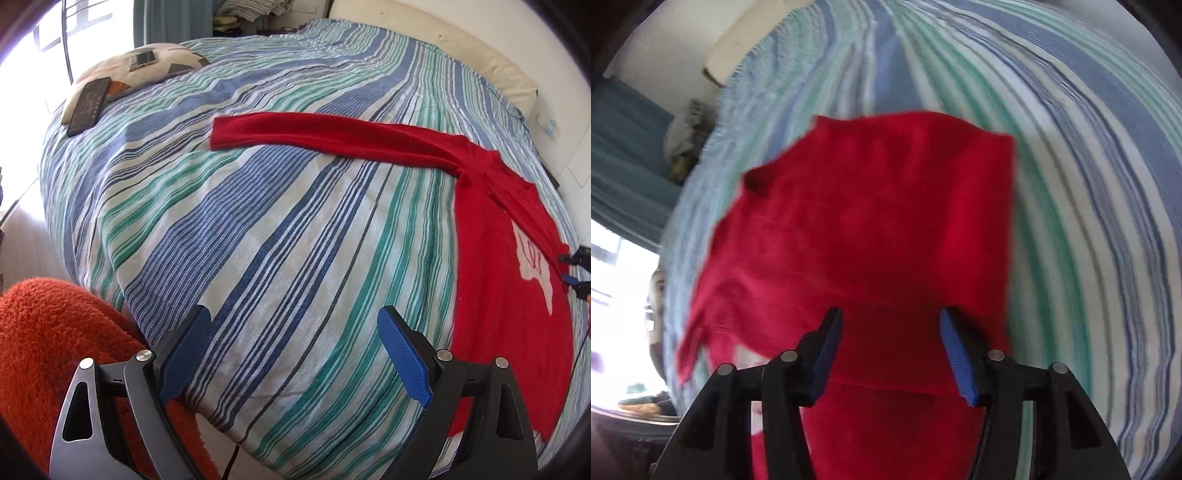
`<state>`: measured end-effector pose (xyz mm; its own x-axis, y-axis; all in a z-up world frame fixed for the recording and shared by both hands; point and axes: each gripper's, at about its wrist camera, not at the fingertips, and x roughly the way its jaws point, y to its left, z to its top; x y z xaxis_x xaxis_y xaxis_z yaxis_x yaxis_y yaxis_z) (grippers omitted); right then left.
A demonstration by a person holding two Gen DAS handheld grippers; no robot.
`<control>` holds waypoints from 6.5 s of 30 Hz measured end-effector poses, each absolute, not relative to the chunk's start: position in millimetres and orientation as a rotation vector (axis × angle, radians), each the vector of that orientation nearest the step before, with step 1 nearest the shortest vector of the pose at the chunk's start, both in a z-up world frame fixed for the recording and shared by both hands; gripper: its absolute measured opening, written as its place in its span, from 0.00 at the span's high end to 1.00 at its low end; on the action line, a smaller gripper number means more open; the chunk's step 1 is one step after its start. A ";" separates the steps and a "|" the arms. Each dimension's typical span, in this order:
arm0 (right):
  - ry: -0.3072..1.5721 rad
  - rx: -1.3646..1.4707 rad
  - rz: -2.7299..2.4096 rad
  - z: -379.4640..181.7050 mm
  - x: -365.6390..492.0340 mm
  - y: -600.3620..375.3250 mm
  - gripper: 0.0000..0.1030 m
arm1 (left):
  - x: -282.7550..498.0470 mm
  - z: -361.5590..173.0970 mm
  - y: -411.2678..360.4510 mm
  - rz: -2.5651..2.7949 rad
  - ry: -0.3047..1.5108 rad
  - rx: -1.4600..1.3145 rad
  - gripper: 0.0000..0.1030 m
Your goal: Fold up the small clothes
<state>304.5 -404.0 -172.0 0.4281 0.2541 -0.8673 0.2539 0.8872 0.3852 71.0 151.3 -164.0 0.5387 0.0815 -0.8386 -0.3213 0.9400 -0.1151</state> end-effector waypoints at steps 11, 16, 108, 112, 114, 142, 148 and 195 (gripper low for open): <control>1.020 0.349 0.233 -132.8 225.1 -376.1 0.47 | 74.6 -166.4 141.2 0.216 0.988 -0.235 0.10; 1.017 0.326 0.101 -169.9 174.7 -373.8 0.47 | 67.4 -164.8 146.0 0.203 0.988 -0.242 0.10; 0.806 0.548 -0.272 -173.1 -10.9 -410.8 0.31 | 122.6 -207.1 118.2 0.128 1.056 -0.035 0.00; 0.806 0.548 -0.272 -173.0 -11.1 -410.7 0.31 | 122.6 -206.9 118.2 0.128 1.057 -0.036 0.00; 0.807 0.548 -0.272 -173.1 -11.1 -410.6 0.31 | 122.4 -207.0 117.9 0.128 1.056 -0.036 0.00; 0.820 0.512 -0.276 -176.3 -7.6 -404.4 0.24 | 220.7 -191.2 310.5 0.292 1.038 -0.739 0.08; 0.834 0.476 -0.281 -177.5 -3.9 -400.7 0.22 | 241.6 -187.9 301.9 0.311 0.998 -0.629 0.96; 0.847 0.603 -0.231 -182.0 3.4 -412.2 0.16 | 299.2 -174.8 1.2 -0.051 0.848 0.201 0.96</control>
